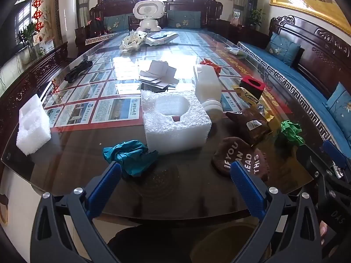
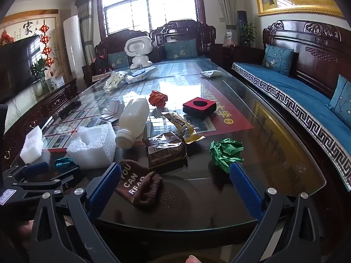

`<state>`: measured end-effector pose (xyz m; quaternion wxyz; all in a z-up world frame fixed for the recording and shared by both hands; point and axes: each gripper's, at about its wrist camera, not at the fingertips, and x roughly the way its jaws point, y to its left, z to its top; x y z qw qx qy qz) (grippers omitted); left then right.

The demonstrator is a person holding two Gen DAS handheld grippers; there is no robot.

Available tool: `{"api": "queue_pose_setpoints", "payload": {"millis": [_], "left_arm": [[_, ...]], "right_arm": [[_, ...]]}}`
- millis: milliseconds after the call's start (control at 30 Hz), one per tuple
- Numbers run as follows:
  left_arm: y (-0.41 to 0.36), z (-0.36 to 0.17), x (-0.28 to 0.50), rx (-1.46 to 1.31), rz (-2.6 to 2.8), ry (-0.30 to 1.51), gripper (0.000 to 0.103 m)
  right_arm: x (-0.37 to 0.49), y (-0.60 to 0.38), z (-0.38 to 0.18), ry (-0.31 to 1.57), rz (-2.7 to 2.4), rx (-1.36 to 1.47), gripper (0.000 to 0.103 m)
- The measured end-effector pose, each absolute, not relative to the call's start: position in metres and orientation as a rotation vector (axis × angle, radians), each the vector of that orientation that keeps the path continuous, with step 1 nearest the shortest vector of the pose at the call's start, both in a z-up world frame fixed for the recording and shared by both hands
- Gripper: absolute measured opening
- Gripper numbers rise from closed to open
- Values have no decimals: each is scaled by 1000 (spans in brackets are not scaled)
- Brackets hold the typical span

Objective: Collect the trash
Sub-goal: 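Move the left tool toward the teal cloth on the table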

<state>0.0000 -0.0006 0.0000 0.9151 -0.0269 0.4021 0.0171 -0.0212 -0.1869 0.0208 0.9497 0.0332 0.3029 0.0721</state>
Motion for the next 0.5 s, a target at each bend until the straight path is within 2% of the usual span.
{"api": "queue_pose_setpoints", "payload": {"millis": [500], "left_arm": [[-4,3,-4,-59,18,809,99]], "right_arm": [[-22,-187,21,618,165,91,95]]}}
